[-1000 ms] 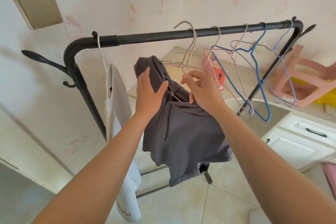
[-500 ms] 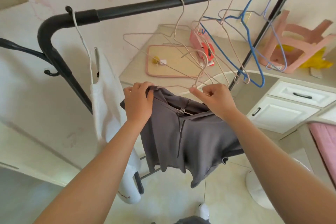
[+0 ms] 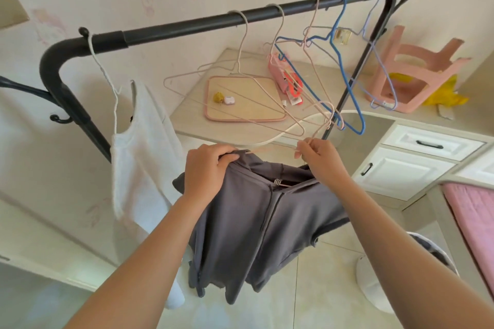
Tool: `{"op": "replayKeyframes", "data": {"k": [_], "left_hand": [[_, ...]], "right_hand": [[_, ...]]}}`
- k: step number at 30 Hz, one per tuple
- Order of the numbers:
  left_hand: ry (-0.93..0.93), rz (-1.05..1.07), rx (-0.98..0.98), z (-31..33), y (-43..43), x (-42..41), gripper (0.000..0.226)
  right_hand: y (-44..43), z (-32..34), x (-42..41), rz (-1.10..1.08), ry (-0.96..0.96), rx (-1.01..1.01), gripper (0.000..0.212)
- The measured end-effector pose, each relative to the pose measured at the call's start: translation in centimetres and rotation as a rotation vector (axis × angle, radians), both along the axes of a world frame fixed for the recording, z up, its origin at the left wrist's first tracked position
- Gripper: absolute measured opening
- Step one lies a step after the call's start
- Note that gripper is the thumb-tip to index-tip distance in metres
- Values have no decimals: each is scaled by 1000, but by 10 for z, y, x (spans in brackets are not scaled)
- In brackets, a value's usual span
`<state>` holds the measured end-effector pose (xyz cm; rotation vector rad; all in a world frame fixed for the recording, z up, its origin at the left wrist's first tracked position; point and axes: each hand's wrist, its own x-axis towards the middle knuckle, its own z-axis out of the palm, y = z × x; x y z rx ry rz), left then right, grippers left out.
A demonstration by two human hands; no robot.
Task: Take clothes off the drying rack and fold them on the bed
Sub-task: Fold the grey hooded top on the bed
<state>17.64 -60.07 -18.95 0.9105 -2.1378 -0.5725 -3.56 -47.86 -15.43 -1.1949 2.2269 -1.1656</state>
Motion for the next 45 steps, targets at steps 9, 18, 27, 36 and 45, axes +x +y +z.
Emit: {"op": "replayKeyframes", "data": {"k": [9,18,27,36,45], "left_hand": [[117,207,223,15,9,7,12],[190,327,271,24,9,31,16],[104,185,229,37,21,27,10],[54,147,251,35,20,40,11],[62,213,223,46,8,80,15]], "right_hand": [[15,4,-19,-51,-77,-75,33],[23,3,-32,-66,-267,-279,42],[-16,10,16,163,-212,-258,37],[-67,40,63,259,174,-126,29],[-133,91,101,263,231,-26,30]]}}
